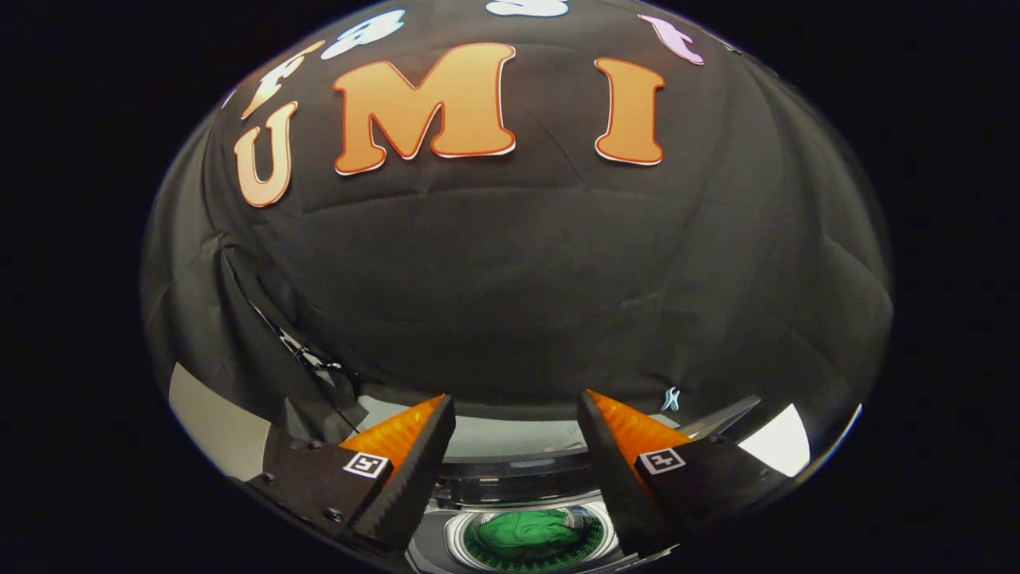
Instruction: Put the clothes into the washing machine and then close the washing machine lid.
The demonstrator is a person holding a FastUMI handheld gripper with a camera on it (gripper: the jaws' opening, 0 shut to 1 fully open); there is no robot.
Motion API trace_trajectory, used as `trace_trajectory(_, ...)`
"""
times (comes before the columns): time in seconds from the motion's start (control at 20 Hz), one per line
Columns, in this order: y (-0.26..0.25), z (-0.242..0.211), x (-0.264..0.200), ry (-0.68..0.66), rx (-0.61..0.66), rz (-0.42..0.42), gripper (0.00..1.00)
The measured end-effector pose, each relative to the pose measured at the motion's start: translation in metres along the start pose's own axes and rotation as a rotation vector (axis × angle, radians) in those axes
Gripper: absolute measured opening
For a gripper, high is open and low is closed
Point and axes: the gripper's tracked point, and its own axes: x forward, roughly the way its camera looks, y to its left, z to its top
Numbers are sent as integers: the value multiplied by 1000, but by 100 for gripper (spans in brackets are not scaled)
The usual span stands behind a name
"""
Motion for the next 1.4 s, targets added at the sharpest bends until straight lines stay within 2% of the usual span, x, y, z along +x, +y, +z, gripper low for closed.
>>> trace_trajectory(0.5, 3, -7, 14, 40, -30, 3, 99)
trace_trajectory(1.4, -3, -65, -63, 68, -47, 39, 99)
